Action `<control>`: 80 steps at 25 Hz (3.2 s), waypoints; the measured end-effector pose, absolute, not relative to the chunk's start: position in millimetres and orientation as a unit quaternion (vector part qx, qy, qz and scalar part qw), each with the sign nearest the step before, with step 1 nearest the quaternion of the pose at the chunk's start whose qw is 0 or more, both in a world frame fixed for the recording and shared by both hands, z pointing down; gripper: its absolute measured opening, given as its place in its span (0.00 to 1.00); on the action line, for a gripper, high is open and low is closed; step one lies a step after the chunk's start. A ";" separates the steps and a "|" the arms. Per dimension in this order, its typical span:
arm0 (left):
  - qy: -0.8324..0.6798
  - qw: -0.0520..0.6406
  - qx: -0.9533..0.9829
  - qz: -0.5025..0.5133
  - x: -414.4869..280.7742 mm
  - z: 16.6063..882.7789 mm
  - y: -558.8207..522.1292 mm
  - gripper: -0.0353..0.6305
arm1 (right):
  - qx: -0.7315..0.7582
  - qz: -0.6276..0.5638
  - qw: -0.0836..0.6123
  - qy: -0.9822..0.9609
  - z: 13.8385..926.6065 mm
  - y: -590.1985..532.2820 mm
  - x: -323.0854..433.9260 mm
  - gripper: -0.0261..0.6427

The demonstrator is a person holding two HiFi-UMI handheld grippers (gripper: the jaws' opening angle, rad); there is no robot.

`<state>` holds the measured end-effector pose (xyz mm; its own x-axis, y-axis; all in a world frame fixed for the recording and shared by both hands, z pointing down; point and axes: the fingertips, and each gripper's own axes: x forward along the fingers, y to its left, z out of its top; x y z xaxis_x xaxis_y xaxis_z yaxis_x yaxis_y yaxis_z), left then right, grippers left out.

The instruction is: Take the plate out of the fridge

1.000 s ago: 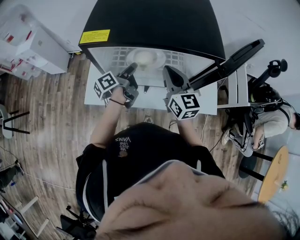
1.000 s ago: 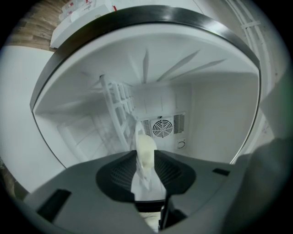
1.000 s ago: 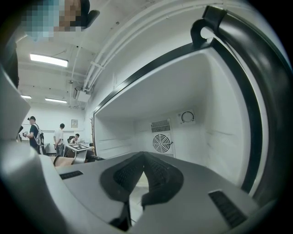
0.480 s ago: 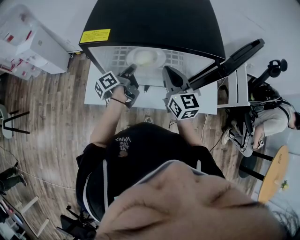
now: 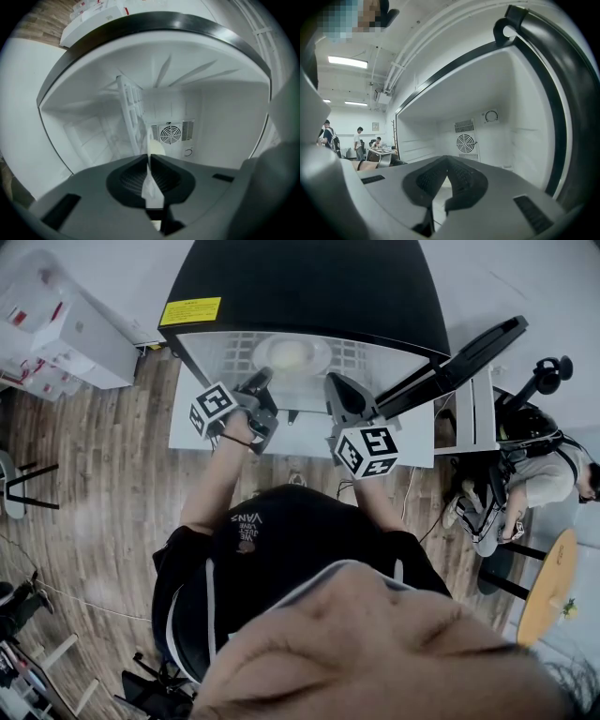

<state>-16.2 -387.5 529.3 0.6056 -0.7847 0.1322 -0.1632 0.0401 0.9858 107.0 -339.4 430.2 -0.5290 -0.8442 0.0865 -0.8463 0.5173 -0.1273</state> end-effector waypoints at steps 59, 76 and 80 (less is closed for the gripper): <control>-0.340 0.627 0.649 -0.265 -21.1 528.0 -356.3 0.10 | 0.437 0.395 -0.110 -0.800 519.8 -358.3 98.4 0.30; -0.330 0.618 0.668 -0.251 -20.2 524.1 -352.5 0.10 | 0.459 0.372 -0.098 -0.800 519.9 -354.4 100.0 0.24; -0.326 0.617 0.672 -0.249 -20.1 522.1 -350.0 0.10 | 0.462 0.370 -0.100 -0.800 517.0 -350.3 99.1 0.24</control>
